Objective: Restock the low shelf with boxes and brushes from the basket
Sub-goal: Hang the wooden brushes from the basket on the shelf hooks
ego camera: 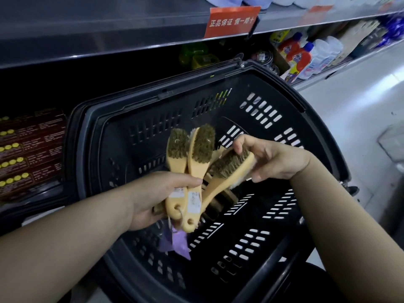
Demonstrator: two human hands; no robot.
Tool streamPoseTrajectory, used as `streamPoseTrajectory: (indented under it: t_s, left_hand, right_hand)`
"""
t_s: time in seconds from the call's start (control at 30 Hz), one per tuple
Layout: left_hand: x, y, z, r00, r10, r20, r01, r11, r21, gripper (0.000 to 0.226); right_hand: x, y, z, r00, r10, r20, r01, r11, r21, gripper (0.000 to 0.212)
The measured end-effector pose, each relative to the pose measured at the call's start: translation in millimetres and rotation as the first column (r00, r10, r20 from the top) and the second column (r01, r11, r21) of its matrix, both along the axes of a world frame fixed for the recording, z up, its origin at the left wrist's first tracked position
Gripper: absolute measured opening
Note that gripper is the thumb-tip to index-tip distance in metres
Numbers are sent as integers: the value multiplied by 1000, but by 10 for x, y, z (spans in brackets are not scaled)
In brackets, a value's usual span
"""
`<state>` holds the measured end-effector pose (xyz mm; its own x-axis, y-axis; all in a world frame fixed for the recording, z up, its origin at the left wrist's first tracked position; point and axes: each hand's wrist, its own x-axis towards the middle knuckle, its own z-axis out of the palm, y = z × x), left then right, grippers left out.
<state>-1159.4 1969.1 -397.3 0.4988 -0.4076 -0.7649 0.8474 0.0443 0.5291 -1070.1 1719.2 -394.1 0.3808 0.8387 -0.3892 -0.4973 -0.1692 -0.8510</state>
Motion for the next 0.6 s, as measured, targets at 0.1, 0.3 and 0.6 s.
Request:
streamPoseTrajectory:
  t_s: [0.1,0.3,0.6]
  left_hand:
    - [4,-20,7,999,22,36,-23,999,25,13]
    - [26,2,35,996,69,57,-72,996,48,28]
    - [40,37,74,997,48,67,-42,996,-83,30]
  right_hand:
    - [-3,135,-31,993,-112,33,111,993,34,41]
    - [41,428,-55,917,-327,226,333,943,11,27]
    - [27,653,-53,823,-474,315,499,867,-1,23]
